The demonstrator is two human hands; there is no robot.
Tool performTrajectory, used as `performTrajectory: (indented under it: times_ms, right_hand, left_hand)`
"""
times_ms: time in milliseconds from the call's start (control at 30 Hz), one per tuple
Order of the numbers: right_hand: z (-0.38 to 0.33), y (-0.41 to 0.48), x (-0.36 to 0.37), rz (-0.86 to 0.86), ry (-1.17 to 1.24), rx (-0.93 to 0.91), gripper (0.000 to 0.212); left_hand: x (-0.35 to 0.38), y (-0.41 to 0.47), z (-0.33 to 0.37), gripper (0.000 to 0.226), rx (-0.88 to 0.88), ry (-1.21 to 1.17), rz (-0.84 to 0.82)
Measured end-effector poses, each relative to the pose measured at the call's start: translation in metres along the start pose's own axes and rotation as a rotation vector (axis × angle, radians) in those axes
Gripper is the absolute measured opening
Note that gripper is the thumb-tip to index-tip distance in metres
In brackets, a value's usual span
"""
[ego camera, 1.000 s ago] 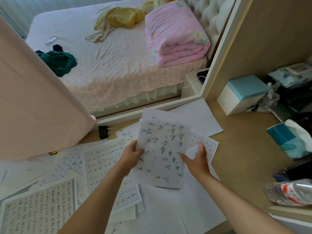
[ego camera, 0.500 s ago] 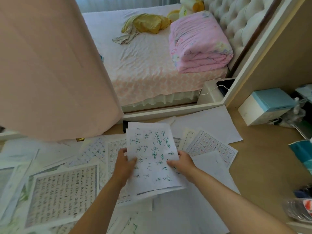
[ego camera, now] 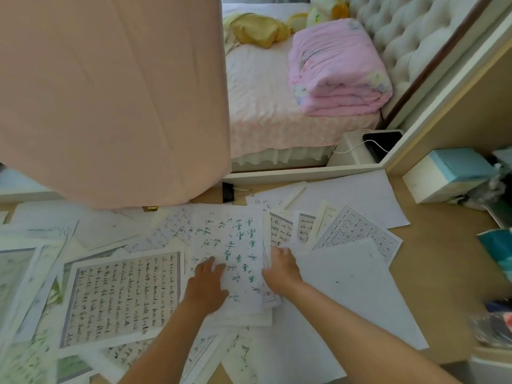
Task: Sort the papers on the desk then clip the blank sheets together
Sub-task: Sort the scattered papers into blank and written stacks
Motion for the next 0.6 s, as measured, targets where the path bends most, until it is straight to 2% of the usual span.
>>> performTrajectory:
  times_ms: [100, 200, 300, 400, 467, 600]
  right_hand:
    - [0.035, -0.015, -0.021, 0.197, 0.033, 0.14, 0.058]
    - [0.08, -0.037, -0.03, 0.224, 0.074, 0.381, 0.062]
    - [0.106, -0.054, -0.022, 0.146, 0.143, 0.5, 0.084]
    - [0.11, -0.055, -0.011, 0.143, 0.222, 0.474, 0.092]
    - [0.11, -0.049, -0.008, 0.12, 0.322, 0.458, 0.085]
    - [0.11, -0.04, -0.008, -0.004, 0.283, 0.379, 0.048]
  left_hand:
    - [-0.005, 0.007, 0.015, 0.054, 0.06, 0.001, 0.186]
    - [-0.008, 0.015, 0.05, 0.045, 0.254, -0.097, 0.323]
    - [-0.002, 0.02, 0.096, 0.055, 0.397, -0.052, 0.25]
    - [0.015, 0.024, 0.123, 0.087, 0.412, 0.149, 0.072]
    - [0.028, 0.027, 0.129, 0.104, 0.372, 0.266, -0.009]
    - [0.037, 0.031, 0.134, 0.112, 0.342, 0.315, 0.012]
Point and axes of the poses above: each hand's wrist, its own y-axis towards the middle knuckle, its own x-axis out of the palm, z = x × y, the point moved 2 cm from there along y, towards the middle knuckle, and after that the axes turned 4 degrees about -z, right-handed, at the moved point
